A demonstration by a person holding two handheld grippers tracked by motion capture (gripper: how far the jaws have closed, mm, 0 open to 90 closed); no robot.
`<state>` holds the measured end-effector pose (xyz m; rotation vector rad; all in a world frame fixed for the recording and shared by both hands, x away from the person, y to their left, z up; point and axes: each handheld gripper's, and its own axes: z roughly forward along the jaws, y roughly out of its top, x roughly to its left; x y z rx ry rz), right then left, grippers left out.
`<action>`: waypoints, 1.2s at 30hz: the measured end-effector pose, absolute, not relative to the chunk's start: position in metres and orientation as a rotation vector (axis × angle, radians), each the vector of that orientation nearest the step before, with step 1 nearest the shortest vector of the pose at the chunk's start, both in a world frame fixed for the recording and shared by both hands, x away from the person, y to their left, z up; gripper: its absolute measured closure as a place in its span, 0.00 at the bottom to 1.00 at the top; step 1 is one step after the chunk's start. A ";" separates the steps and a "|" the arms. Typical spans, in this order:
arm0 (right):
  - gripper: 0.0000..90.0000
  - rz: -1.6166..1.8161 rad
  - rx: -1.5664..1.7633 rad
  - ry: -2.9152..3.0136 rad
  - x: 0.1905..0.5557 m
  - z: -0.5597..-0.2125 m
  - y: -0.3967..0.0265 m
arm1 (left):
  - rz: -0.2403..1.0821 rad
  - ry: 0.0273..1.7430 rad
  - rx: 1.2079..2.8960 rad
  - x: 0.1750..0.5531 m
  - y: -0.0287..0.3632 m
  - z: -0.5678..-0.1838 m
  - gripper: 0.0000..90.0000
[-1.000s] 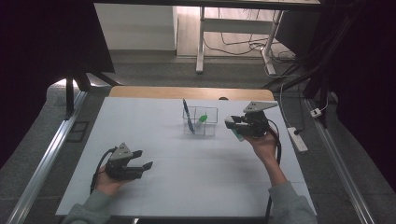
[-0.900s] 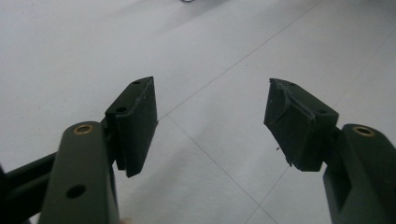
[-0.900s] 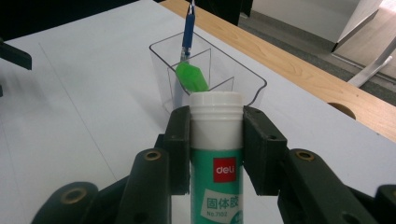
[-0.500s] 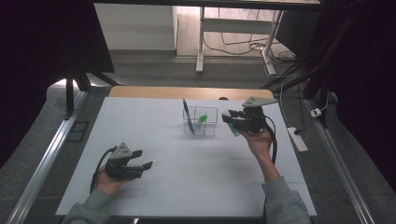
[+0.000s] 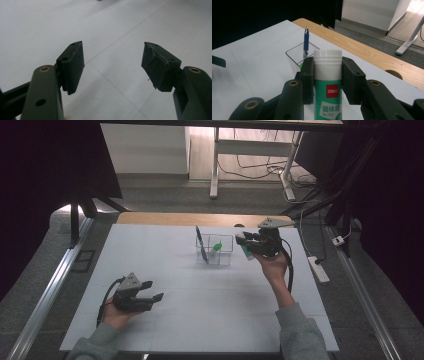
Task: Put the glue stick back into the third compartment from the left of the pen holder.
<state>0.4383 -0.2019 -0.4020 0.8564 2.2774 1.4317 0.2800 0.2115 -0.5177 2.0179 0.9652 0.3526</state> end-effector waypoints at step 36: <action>0.71 1.493 0.880 2.256 0.468 -0.404 -0.170 | 0.353 0.963 2.020 0.281 0.212 -0.518 0.37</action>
